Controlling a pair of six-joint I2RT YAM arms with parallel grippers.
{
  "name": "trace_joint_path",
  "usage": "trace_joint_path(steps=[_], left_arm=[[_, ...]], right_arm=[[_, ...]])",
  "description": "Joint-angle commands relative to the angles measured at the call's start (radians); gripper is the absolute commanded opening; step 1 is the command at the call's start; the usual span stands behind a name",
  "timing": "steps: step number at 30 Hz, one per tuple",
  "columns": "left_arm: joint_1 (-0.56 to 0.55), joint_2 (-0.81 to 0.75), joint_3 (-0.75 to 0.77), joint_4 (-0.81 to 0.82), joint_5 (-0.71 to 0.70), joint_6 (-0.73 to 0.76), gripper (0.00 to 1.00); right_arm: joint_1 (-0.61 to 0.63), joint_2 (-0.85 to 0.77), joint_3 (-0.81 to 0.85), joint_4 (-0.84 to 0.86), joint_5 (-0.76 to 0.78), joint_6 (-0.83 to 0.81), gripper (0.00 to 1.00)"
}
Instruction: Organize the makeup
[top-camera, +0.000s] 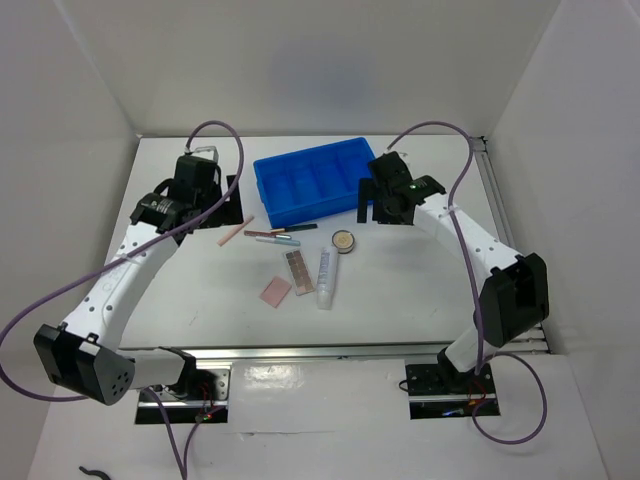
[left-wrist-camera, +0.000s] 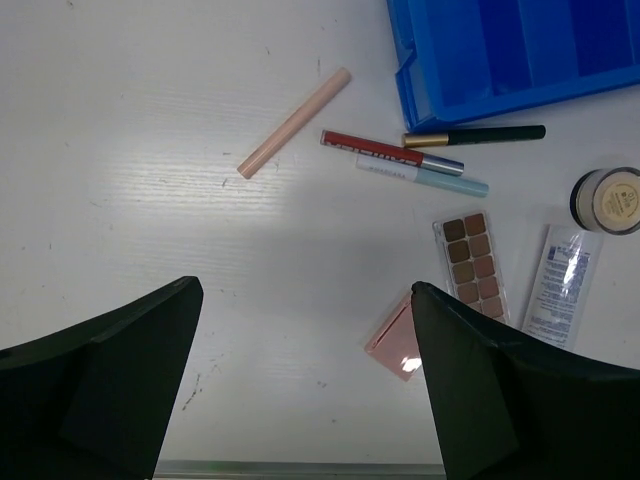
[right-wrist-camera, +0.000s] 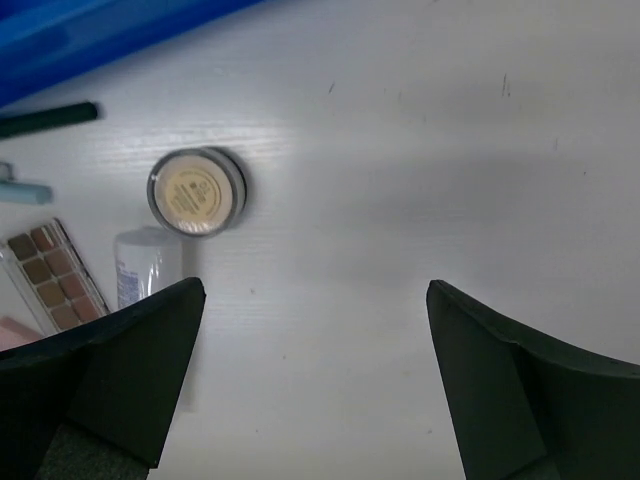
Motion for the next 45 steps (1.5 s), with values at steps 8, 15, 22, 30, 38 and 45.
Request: trace_joint_path(steps=[8,15,22,30,38,45], left_arm=[[-0.014,-0.057,-0.009,-0.004,0.063,0.003,1.0],[-0.023,-0.057,-0.028,-0.004,0.066,-0.017,1.0],[-0.046,-0.068,-0.082,0.036,0.029,-0.031,1.0],[-0.066,-0.004,-0.05,0.022,0.032,-0.031,1.0],[-0.066,0.032,-0.032,-0.002,0.008,-0.002,1.0],[-0.066,-0.002,-0.064,0.031,-0.003,0.007,1.0]], right_arm=[[0.039,-0.121,-0.076,0.065,-0.145,0.054,1.0],[0.113,-0.11,-0.099,0.035,-0.04,0.206,1.0],[0.182,-0.11,-0.125,0.054,-0.073,0.206,1.0],[0.265,-0.032,-0.122,0.065,-0.056,0.272,0.97],[0.276,-0.023,-0.183,0.183,-0.16,0.292,0.97],[0.285,0.012,-0.171,0.225,-0.209,0.281,0.97]])
